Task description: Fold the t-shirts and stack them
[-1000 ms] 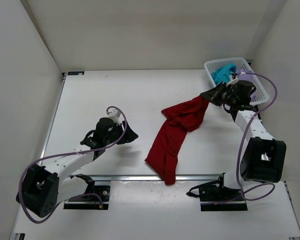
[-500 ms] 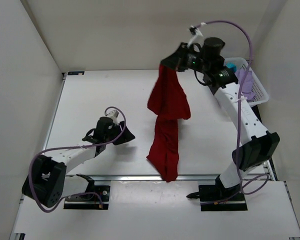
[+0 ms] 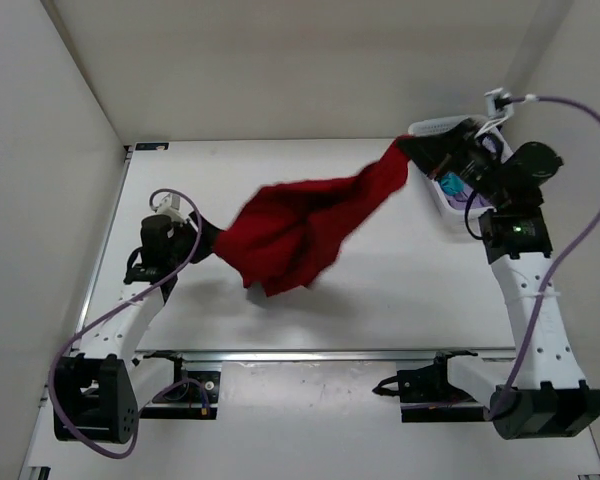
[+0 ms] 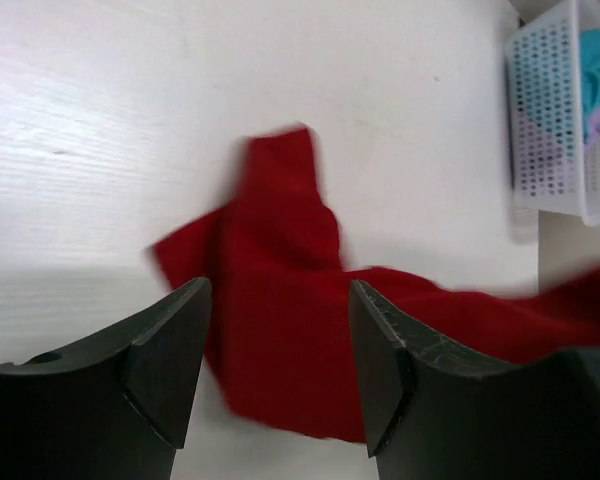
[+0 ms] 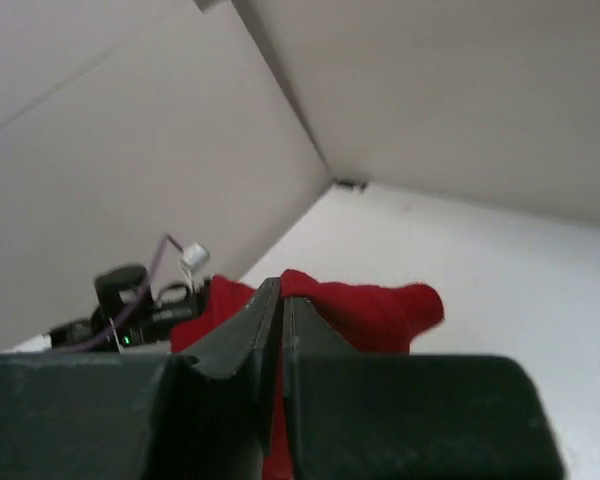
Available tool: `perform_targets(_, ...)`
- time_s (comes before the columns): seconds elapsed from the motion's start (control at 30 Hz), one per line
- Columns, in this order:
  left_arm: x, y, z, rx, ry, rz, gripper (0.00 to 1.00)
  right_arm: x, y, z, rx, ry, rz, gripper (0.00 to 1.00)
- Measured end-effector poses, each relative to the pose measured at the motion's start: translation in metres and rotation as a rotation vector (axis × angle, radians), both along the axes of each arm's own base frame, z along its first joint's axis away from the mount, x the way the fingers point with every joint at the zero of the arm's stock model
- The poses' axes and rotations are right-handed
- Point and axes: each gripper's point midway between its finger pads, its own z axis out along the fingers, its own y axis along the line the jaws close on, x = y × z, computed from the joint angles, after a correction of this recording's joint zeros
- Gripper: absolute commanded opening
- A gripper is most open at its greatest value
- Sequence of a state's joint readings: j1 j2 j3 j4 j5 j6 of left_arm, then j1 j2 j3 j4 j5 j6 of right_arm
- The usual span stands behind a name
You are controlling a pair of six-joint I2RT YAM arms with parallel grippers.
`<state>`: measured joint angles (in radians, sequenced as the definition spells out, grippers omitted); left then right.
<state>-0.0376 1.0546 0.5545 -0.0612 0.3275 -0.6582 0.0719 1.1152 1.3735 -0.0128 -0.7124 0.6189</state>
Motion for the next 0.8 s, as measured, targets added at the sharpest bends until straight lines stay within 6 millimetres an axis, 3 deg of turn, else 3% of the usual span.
perform_targets(0.13,-0.002,-0.028,0.009,0.007,-0.023,-0.086,0.67,0.027,-0.004,-0.108,0.018,0.235,0.008,0.0)
perform_targets(0.2,-0.012,-0.049,-0.003,0.012,0.003,-0.148,0.67,0.042,-0.006,-0.183,0.014,0.431,-0.015,0.01)
perform_targets(0.27,-0.025,-0.062,-0.023,0.022,0.049,-0.19,0.66,0.043,-0.011,-0.242,0.005,0.593,-0.048,0.0)
perform_targets(0.33,-0.039,-0.068,-0.045,0.051,0.106,-0.21,0.67,0.041,-0.019,-0.275,-0.001,0.682,-0.088,0.01)
perform_targets(0.47,-0.058,-0.075,-0.069,0.141,0.157,-0.232,0.66,0.05,-0.035,-0.287,-0.026,0.687,-0.188,0.05)
perform_targets(0.67,-0.06,-0.067,-0.077,0.213,0.157,-0.202,0.71,0.061,-0.058,-0.297,-0.104,0.701,-0.361,0.43)
perform_targets(0.8,-0.067,-0.056,-0.086,0.263,0.164,-0.171,0.74,0.056,-0.055,-0.291,-0.221,0.665,-0.453,0.49)
